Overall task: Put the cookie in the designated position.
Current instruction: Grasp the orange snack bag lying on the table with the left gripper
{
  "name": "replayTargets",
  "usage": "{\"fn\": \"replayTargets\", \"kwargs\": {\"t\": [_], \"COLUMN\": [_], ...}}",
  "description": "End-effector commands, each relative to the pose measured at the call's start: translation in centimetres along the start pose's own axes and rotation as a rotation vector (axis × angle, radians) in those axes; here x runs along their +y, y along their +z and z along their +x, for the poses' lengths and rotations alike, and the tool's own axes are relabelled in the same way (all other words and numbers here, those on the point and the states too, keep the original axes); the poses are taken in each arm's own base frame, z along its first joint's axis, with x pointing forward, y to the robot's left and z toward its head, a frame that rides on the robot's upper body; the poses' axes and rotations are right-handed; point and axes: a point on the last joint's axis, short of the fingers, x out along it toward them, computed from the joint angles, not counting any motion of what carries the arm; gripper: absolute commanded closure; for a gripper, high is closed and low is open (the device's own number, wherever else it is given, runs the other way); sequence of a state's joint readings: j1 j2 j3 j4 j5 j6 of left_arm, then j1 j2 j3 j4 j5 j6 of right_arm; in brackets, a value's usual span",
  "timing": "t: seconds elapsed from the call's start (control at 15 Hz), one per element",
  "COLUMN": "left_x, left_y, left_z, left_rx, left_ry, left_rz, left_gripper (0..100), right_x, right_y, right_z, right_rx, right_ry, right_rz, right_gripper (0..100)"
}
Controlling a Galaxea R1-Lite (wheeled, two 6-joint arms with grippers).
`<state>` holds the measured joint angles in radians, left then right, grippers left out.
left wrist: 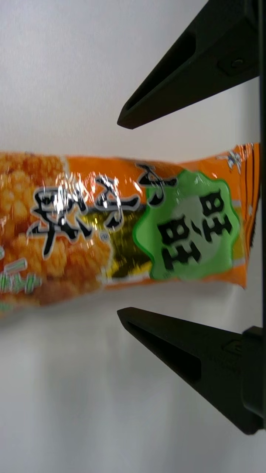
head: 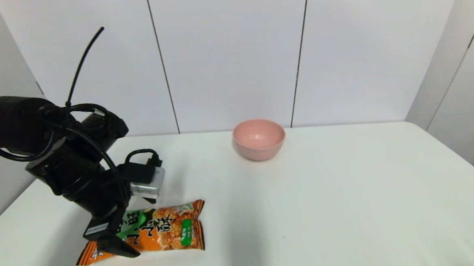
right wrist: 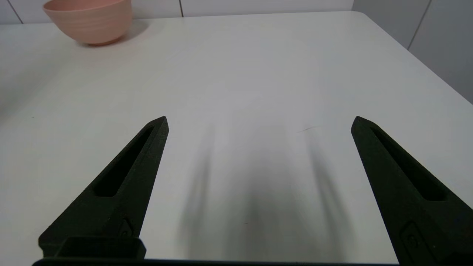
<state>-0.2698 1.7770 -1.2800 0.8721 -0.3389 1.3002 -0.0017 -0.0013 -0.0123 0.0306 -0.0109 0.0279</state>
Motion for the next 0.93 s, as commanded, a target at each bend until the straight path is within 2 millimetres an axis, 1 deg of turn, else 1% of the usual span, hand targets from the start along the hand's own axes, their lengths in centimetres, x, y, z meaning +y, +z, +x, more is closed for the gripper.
{"fn": "replayTargets", "kwargs": {"t": [0.07,0.33,0.4,0.6,0.73,0.93], "left_x": [0.4,1.0,1.3,1.9,2.3,2.3], "left_y": [0.1,0.2,0.4,0.5,0.8,0.8], "left_z": [1.7,3.4,3.7,4.7,4.7,4.6], "left_rx": [0.041,0.074,0.076,0.084,0.077,0.075], "left_ry": [-0.07,-0.108,-0.108,-0.122,-0.111,-0.109], "left_rz": [-0.01,-0.082,-0.101,-0.146,-0.139,-0.138], "left_gripper": [0,0,100,100,100,100], "right_x": [0.0,0.0,0.0,0.0,0.0,0.0], "right_y": [0.0,0.0,0.0,0.0,0.0,0.0], "right_z": [0.0,0.0,0.0,0.0,0.0,0.0], "right_rx": [0.001,0.0,0.0,0.0,0.0,0.0], "right_ry": [0.0,0.0,0.0,0.0,0.0,0.0], "right_rz": [0.001,0.0,0.0,0.0,0.0,0.0], "right_gripper": [0,0,0,0,0,0]}}
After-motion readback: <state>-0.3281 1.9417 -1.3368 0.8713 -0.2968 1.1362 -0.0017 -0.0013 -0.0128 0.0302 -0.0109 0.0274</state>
